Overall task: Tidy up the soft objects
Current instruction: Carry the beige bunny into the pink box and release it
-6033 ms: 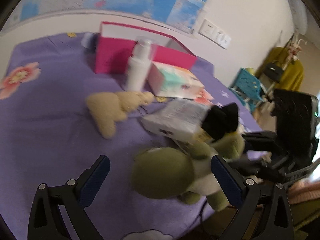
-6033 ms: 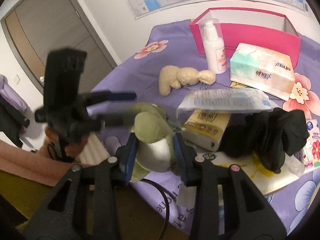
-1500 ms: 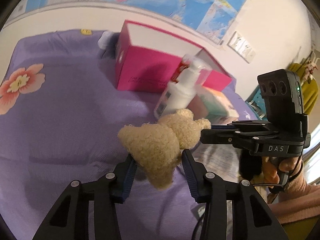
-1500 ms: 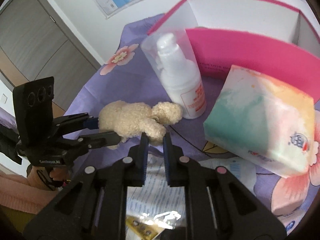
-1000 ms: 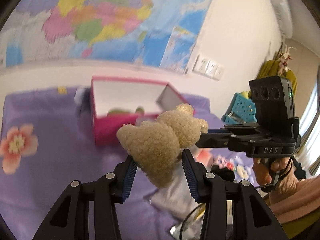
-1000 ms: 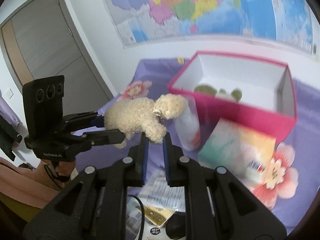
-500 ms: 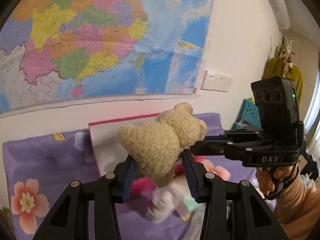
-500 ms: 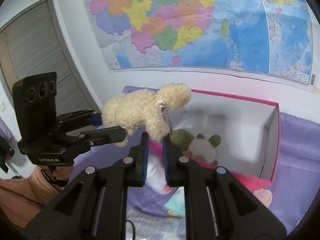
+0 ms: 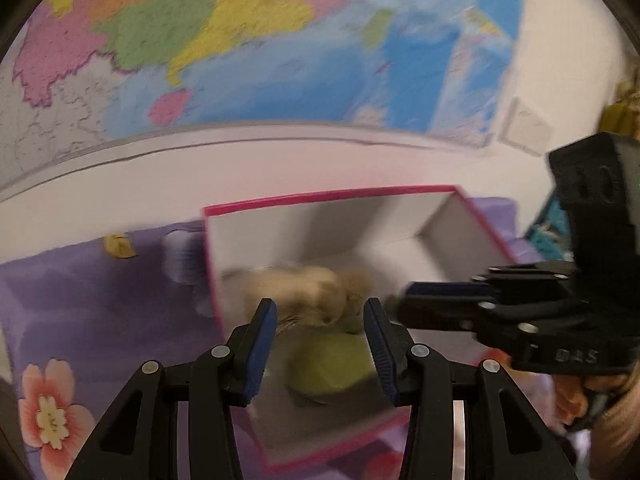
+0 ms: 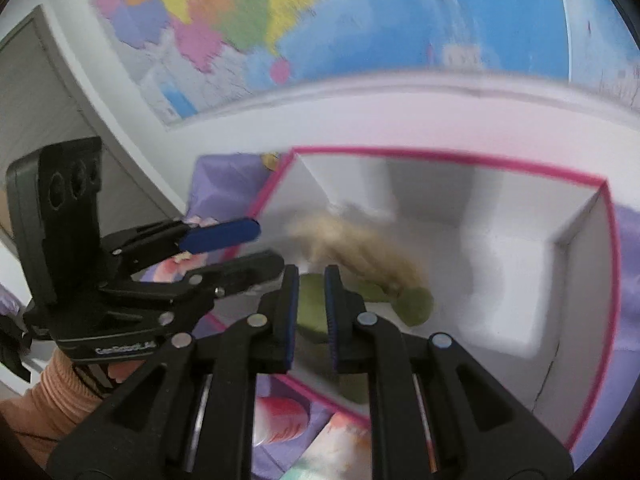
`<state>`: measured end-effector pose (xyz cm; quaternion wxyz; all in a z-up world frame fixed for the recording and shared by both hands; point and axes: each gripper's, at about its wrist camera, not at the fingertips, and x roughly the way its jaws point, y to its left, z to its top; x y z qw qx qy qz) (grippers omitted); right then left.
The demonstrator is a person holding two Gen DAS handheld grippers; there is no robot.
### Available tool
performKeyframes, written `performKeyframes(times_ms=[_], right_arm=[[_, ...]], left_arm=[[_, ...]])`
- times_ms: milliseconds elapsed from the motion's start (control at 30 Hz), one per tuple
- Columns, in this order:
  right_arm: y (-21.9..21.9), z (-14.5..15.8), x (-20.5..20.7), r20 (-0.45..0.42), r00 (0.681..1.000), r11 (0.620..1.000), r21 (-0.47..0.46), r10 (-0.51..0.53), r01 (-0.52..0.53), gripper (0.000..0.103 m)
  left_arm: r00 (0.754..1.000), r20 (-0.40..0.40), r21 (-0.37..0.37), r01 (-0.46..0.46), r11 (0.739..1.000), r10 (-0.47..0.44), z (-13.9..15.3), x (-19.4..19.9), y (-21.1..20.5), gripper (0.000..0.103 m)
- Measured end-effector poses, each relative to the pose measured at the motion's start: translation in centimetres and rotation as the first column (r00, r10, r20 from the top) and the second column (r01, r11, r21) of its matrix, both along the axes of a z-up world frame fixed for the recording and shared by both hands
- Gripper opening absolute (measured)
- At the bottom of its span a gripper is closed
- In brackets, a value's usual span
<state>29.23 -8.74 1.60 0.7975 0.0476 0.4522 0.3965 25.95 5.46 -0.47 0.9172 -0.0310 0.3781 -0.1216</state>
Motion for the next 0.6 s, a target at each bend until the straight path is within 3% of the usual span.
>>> performKeyframes(times_ms=[133,300,600], right_arm=[[-1.2,-0.7,-0.3,-0.029,0.999,1.000,0.023,-0.014,0.014,0.015],[-3.7,0.6,-1.5,-0.024,0.999,0.997,0.067,-0.028,0.029,0.015],[-8.5,5.7,-6.5,0.053,0.998,0.985,0.174,-0.029,0.019,0.029]], left_arm=[[1.000,0.013,-0.025,-0.028,0.999,0.028,-0.2,-0.8,1.2,0.045],[0.996,0.063,-0.082,-0.057,0.995,0.063,0.8,-2.7,3.0,0.049],[0.968,0.241,-0.164,-0.028,0.986,0.068,4.7,-11.9,4.4,0.059]])
